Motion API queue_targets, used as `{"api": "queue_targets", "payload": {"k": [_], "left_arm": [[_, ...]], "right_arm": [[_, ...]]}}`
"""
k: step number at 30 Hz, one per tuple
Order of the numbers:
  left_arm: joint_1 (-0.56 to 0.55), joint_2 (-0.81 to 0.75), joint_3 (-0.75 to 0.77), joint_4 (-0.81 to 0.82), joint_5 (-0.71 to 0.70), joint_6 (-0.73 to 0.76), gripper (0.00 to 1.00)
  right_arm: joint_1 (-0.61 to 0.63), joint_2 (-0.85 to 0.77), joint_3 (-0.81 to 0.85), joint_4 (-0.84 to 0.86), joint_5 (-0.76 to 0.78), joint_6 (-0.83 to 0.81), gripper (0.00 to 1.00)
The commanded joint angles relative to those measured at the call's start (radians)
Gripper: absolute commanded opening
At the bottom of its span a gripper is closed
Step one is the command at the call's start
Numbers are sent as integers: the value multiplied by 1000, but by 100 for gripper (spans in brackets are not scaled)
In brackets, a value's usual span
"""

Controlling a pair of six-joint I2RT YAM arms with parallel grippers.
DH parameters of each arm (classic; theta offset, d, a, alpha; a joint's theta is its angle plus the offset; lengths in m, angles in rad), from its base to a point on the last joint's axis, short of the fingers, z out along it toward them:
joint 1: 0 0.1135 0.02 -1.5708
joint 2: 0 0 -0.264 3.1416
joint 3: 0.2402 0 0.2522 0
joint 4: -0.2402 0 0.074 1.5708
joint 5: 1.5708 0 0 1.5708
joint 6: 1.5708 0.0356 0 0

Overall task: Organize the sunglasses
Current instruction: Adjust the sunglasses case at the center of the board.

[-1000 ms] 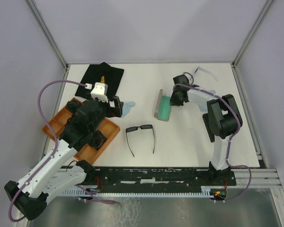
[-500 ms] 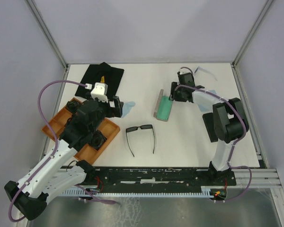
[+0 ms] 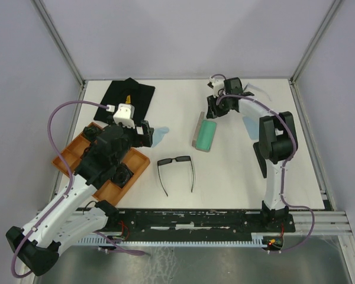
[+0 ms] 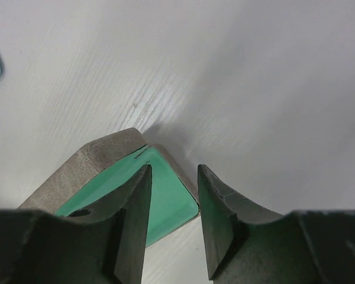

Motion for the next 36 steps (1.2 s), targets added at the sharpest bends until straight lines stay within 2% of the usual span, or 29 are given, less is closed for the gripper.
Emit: {"api": "queue_targets", "payload": {"k": [1,5,18,32,36], "left_arm": [[7,-12,2,50,15,-35,99],[9,-10,3,51,21,-36,99],[20,-12,2,55,39,-39,99],[32,-11,1,60,52,-41,99],[35,-10,0,61,57,-42,99]], "right_arm": [[-7,44,87,-89,-124,-84,45],[-7,73,126,-142,-143,-99,44],[-6,123,188,-297,-42,-114,41],[0,173,259,-338,13,-106,38],[4,174,268,-337,12,-108,42]]}}
